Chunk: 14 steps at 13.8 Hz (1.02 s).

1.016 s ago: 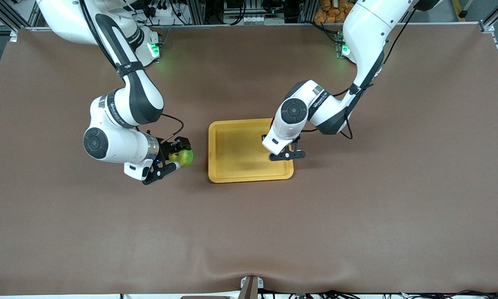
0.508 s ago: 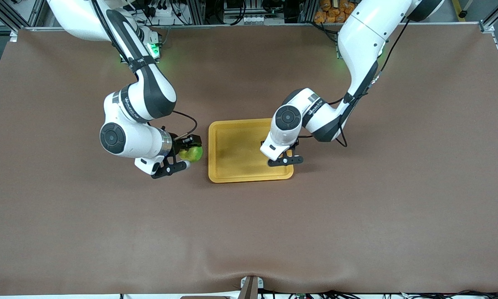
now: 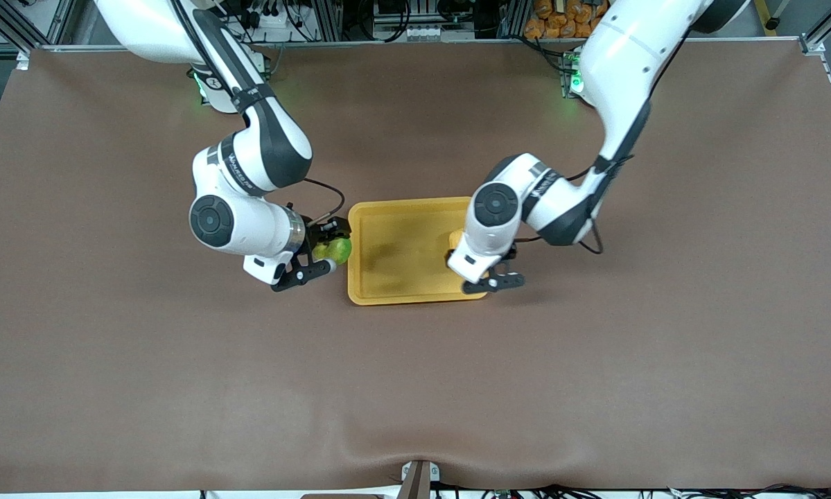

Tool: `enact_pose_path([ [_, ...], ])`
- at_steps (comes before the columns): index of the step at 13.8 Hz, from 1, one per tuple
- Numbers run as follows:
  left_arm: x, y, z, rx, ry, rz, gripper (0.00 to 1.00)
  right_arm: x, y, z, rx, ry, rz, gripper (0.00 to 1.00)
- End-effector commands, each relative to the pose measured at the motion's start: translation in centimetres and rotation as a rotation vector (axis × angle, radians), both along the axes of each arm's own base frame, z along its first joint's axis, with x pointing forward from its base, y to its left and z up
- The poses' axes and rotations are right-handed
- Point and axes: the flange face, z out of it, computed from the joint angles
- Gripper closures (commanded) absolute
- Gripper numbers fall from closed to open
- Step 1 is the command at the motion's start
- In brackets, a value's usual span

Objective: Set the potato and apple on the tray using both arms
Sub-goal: 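Release the potato on the tray while the right gripper carries the apple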

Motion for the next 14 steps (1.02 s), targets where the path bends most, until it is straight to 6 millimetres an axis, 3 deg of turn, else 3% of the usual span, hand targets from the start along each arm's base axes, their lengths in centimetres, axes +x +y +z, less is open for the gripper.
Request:
enact_pose_path([
  [1,2.5,6.5,9.8,0.044,-0.026,0.037,0.00,-0.4,0.9,0.8,0.022,-0.013,0.007,1.00],
  [5,4.1,15.1,19.6,0.077,-0.070,0.151,0.00,-0.4,2.3,1.2,0.131,-0.126,0.310,1.00],
  [8,4.0,21.8,25.0,0.095,-0.060,0.099,0.00,-3.3,7.6,0.2,0.145,-0.149,0.398,1.00],
  [10,3.6,24.9,27.9,0.087,-0.043,0.102,0.00,-3.8,8.4,-1.6,0.082,-0.092,0.266,1.00],
  [14,2.3,31.4,32.6,0.094,-0.024,0.027,0.00,-3.1,7.3,-4.4,-0.029,-0.007,0.013,1.00],
])
